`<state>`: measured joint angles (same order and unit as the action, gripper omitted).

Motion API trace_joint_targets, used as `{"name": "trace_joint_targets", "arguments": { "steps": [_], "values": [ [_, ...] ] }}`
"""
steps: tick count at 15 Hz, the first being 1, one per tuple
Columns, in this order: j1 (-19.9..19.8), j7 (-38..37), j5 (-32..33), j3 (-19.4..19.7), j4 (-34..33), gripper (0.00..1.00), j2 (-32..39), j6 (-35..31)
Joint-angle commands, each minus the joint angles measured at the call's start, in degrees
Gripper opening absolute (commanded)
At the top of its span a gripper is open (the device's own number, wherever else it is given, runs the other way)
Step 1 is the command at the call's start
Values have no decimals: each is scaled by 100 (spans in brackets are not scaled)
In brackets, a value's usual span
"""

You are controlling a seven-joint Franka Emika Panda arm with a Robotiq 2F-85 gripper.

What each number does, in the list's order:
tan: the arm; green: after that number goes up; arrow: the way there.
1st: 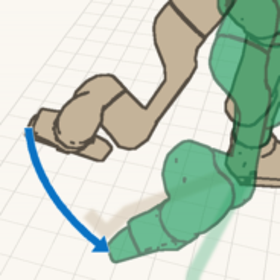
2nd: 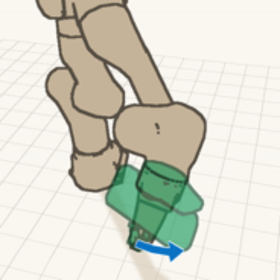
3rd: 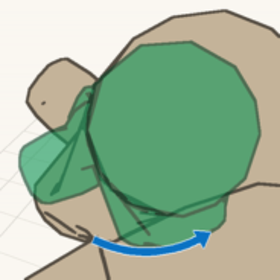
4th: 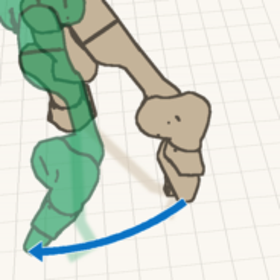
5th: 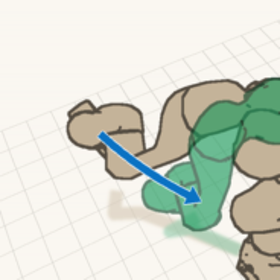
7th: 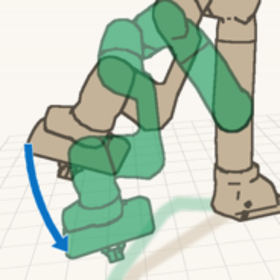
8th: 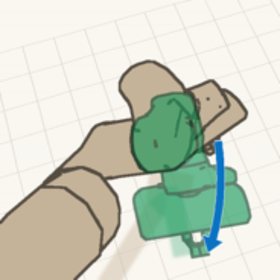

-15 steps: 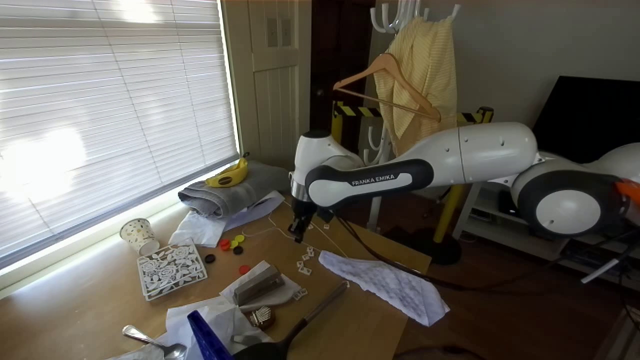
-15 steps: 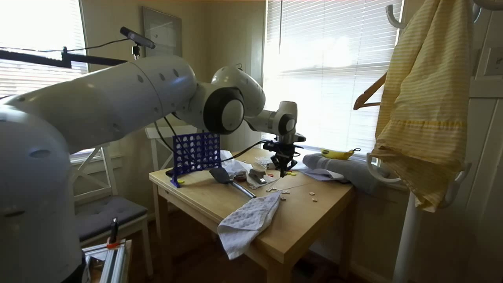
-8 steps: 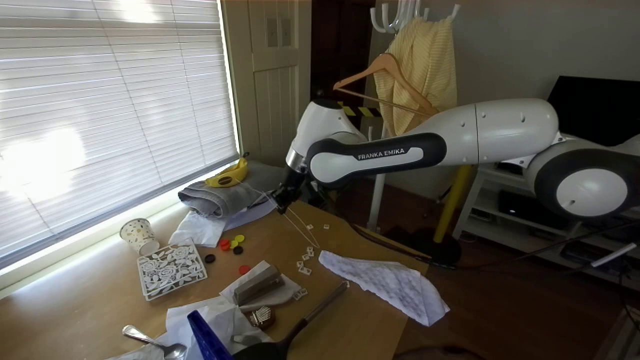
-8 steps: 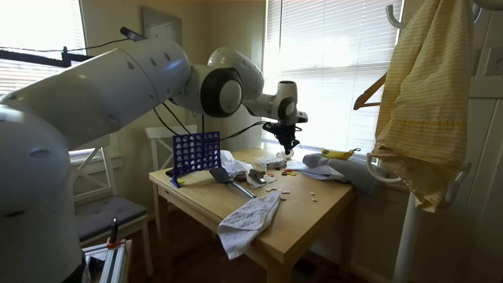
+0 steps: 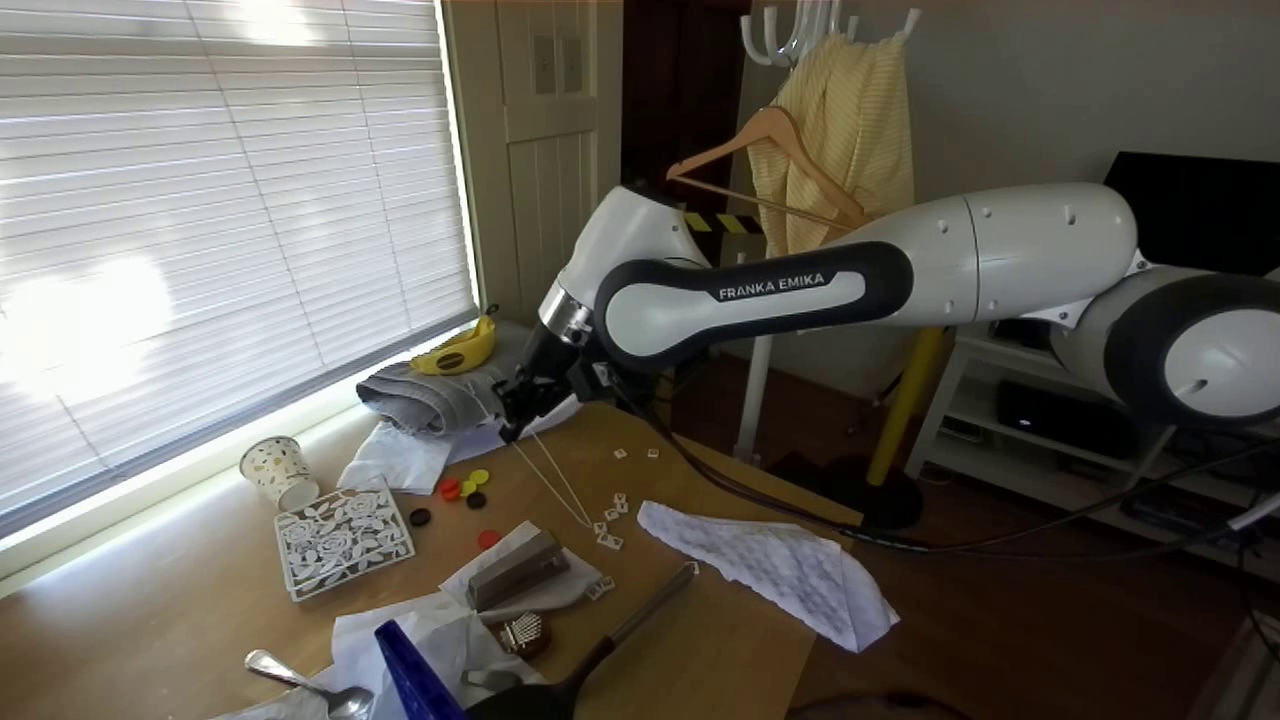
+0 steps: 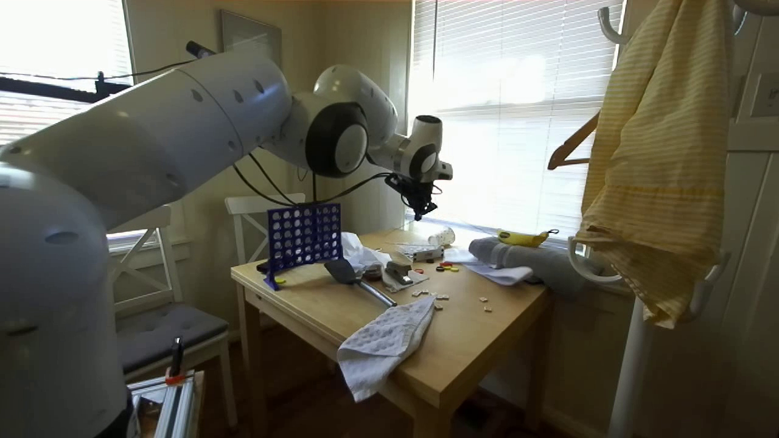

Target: Pick up the clothing hanger on the table and hang it on the coat rack

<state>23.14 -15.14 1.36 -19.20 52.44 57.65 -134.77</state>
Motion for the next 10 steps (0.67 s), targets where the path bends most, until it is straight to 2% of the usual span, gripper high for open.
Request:
{"name": "trace_joint_targets", "arguments": {
  "steps": [1,3,6,10],
  "values": [
    [-71,-39,-65,-110,286,1,-186,-384],
    [30,-654,98,241,373,1,-240,-1062],
    [130,-1382,253,831,503,1,-342,-1709],
    [616,-2665,623,2107,630,1,-370,-2426]
  ]
}}
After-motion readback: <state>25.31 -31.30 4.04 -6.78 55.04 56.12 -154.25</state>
